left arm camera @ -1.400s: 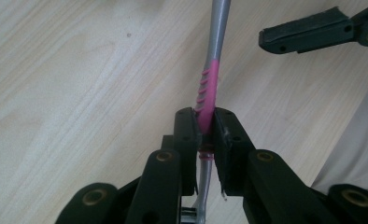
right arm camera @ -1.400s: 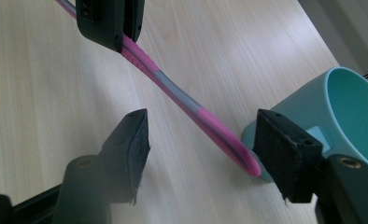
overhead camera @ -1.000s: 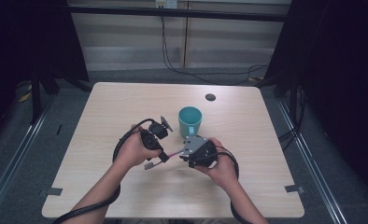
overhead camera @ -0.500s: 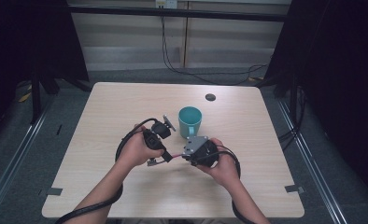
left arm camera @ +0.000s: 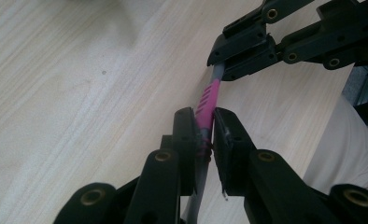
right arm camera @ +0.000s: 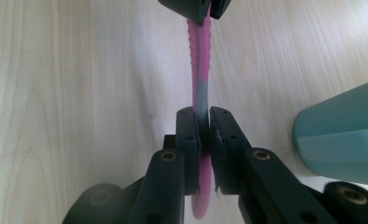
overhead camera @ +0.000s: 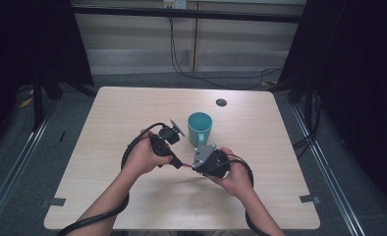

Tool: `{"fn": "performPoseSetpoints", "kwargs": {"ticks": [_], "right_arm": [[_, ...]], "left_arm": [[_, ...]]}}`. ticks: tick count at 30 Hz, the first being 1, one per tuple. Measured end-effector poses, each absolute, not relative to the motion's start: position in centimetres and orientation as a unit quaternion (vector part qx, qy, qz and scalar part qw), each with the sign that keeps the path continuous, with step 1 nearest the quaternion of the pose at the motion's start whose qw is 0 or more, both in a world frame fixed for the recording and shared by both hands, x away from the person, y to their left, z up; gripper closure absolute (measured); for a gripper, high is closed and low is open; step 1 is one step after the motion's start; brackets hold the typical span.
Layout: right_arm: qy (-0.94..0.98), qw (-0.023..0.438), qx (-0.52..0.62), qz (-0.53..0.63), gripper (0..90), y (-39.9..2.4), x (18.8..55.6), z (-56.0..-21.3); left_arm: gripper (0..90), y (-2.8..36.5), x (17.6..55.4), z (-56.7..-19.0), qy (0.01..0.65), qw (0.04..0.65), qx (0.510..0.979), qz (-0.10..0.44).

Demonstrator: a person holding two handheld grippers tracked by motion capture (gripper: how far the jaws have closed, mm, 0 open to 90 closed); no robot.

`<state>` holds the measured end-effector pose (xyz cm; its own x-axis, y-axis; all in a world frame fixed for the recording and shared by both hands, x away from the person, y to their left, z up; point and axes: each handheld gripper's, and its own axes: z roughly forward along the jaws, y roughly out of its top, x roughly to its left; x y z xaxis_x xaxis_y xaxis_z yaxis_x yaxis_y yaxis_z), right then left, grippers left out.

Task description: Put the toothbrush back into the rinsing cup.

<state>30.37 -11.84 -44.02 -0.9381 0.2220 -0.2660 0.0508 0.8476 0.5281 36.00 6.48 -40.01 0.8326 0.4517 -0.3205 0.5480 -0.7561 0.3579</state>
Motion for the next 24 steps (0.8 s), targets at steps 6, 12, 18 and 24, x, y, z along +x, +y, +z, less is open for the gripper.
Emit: {"fn": "performPoseSetpoints", "kwargs": {"ticks": [6, 12, 18, 24], "right_arm": [[0.948, 0.161, 0.081, 0.264, 83.1, -12.0, 30.3, -43.8], [0.951, 0.165, 0.072, 0.252, 83.1, -12.3, 30.4, -43.7], [0.954, 0.172, 0.069, 0.236, 83.0, -13.1, 30.3, -43.9], [0.953, 0.166, 0.081, 0.240, 83.0, -14.7, 30.3, -44.1]], "left_arm": [[75.0, 6.8, 36.3, -39.8, 0.289, 0.258, 0.916, -0.105], [57.6, 7.6, 36.8, -38.7, 0.298, 0.280, 0.909, -0.082], [53.8, 8.9, 37.1, -38.1, 0.313, 0.304, 0.897, -0.068], [47.4, 10.0, 37.6, -38.3, 0.312, 0.327, 0.891, -0.049]]}}
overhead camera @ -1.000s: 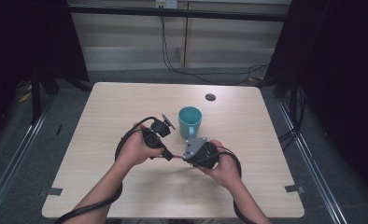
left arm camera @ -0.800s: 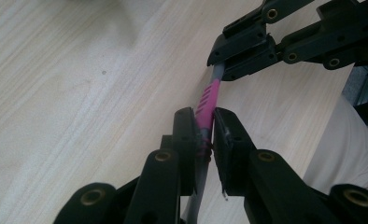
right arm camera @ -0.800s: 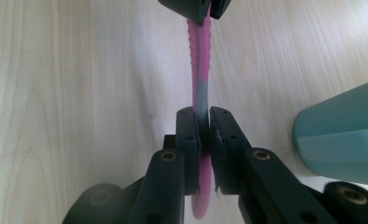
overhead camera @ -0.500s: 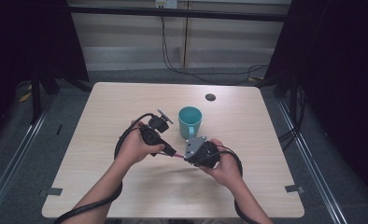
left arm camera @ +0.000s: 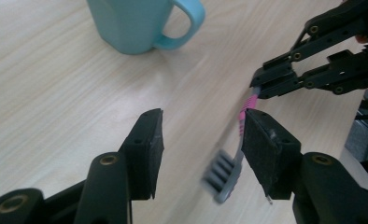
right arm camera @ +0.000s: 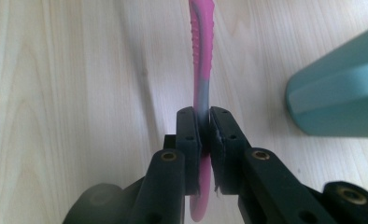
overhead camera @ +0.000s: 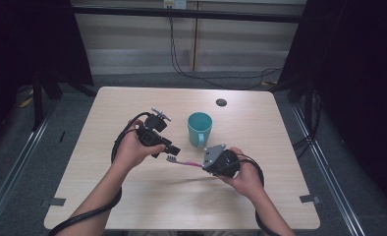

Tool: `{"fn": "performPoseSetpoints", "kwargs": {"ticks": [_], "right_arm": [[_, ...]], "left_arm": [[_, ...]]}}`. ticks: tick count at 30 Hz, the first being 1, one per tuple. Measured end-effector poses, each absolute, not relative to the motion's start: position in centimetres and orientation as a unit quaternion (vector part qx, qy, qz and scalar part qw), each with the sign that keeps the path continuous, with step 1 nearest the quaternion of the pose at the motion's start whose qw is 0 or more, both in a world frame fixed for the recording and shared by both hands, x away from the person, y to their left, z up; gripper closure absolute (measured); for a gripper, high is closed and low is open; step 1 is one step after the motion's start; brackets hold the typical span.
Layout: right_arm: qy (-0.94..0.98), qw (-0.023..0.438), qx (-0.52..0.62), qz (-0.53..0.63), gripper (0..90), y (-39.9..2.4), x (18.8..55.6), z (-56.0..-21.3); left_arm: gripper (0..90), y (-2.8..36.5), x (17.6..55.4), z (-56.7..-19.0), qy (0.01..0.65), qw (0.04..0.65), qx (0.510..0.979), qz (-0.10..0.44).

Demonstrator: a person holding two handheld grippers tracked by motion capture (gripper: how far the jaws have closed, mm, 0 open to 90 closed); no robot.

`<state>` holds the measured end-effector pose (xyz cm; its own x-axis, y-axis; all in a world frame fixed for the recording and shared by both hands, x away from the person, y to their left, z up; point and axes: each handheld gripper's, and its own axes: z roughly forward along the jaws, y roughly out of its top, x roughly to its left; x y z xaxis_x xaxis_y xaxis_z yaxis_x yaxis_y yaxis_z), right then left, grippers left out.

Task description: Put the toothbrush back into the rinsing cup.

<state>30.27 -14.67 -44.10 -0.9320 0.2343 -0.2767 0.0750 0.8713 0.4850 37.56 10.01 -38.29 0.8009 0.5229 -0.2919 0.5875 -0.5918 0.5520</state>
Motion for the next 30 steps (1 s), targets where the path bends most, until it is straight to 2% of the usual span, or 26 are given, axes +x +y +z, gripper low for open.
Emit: {"fn": "performPoseSetpoints", "kwargs": {"ticks": [4, 11, 30], "right_arm": [[0.951, 0.161, 0.097, 0.247, 83.0, -15.7, 30.2, -44.2], [0.941, 0.154, 0.121, 0.275, 82.9, -17.2, 30.5, -44.2], [0.897, 0.124, 0.207, 0.371, 83.0, -19.3, 31.4, -43.4]], "left_arm": [[35.9, 10.8, 37.9, -38.6, 0.326, 0.340, 0.881, -0.032], [26.5, 11.8, 37.9, -39.7, 0.346, 0.357, 0.868, -0.015], [24.9, 13.4, 36.9, -43.7, 0.353, 0.372, 0.858, -0.024]]}}
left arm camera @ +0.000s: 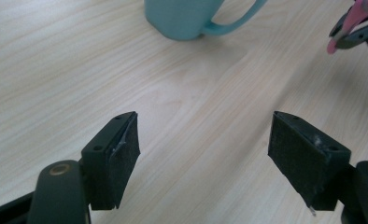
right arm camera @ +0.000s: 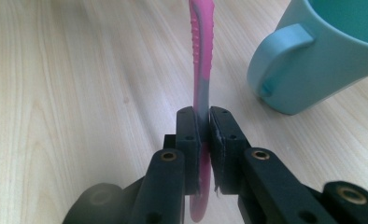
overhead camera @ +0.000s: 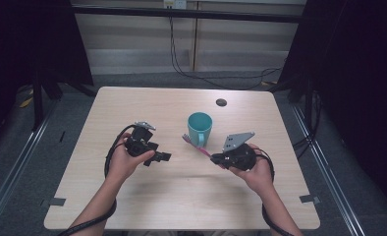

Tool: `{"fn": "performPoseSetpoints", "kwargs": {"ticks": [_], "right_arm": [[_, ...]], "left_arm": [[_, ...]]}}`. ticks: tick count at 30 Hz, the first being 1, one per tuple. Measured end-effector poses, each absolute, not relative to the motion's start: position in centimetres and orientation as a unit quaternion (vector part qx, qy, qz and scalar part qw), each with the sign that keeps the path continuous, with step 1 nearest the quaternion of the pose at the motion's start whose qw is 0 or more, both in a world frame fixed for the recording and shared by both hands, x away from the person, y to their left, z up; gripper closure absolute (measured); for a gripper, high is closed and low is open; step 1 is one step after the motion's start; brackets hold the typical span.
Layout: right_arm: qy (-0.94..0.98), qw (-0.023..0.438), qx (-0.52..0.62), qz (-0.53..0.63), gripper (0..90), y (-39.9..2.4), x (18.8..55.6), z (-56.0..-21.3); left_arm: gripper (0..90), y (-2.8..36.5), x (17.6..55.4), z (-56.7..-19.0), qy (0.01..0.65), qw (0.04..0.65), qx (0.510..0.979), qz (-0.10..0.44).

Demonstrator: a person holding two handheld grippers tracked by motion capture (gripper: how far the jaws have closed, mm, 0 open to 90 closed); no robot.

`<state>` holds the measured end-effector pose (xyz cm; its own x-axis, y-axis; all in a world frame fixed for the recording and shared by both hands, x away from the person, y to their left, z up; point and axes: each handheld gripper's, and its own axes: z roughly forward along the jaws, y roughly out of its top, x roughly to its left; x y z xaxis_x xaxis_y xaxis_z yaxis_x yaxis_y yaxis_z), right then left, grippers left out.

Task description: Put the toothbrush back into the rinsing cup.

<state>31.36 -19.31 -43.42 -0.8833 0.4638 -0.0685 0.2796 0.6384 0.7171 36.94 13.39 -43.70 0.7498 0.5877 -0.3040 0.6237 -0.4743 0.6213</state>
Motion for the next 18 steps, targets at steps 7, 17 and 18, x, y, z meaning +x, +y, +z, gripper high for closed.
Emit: {"fn": "performPoseSetpoints", "kwargs": {"ticks": [7, 17, 18], "right_arm": [[0.876, 0.105, 0.245, 0.403, 83.0, -19.4, 31.6, -43.7], [0.840, 0.080, 0.298, 0.445, 82.9, -18.8, 32.2, -44.0], [0.837, 0.076, 0.301, 0.451, 82.9, -18.6, 32.3, -44.0]], "left_arm": [[25.6, 13.0, 36.5, -43.6, 0.340, 0.395, 0.853, -0.019], [27.9, 11.7, 36.2, -42.5, 0.313, 0.425, 0.850, -0.005], [27.9, 11.5, 36.1, -42.4, 0.313, 0.428, 0.848, -0.004]]}}
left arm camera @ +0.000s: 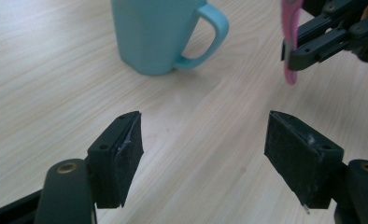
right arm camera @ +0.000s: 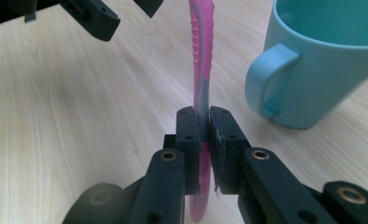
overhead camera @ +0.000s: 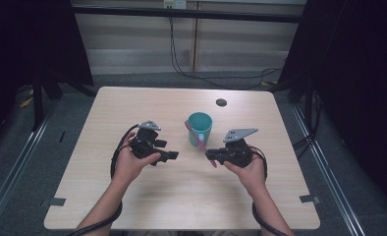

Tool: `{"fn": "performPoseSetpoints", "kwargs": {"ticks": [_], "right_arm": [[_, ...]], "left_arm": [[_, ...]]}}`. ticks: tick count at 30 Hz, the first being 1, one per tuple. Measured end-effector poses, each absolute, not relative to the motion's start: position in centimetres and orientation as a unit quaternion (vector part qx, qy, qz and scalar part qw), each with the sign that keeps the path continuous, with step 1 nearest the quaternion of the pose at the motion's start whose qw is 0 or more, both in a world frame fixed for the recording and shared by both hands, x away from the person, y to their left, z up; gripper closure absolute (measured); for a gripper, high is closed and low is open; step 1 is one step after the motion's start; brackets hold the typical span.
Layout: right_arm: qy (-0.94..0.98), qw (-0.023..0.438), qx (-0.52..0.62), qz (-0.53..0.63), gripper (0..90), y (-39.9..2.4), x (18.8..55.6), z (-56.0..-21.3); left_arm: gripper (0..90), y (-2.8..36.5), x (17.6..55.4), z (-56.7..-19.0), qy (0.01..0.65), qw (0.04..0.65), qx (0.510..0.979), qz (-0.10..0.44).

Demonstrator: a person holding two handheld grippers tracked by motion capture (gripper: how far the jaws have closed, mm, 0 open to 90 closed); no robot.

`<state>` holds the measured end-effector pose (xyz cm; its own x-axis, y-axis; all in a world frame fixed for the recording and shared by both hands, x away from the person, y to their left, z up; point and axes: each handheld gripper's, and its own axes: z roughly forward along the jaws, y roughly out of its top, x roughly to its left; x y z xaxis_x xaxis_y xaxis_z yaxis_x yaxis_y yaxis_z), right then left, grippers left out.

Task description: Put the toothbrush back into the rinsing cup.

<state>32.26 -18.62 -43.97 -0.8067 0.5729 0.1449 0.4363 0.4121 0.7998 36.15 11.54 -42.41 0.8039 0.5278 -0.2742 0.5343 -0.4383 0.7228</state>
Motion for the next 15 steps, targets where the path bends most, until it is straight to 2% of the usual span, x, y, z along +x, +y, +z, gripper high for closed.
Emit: {"fn": "performPoseSetpoints", "kwargs": {"ticks": [15], "right_arm": [[0.808, 0.058, 0.334, 0.482, 82.9, -16.3, 33.0, -44.3]], "left_arm": [[29.6, 10.5, 36.2, -40.2, 0.307, 0.465, 0.830, 0.000]]}}
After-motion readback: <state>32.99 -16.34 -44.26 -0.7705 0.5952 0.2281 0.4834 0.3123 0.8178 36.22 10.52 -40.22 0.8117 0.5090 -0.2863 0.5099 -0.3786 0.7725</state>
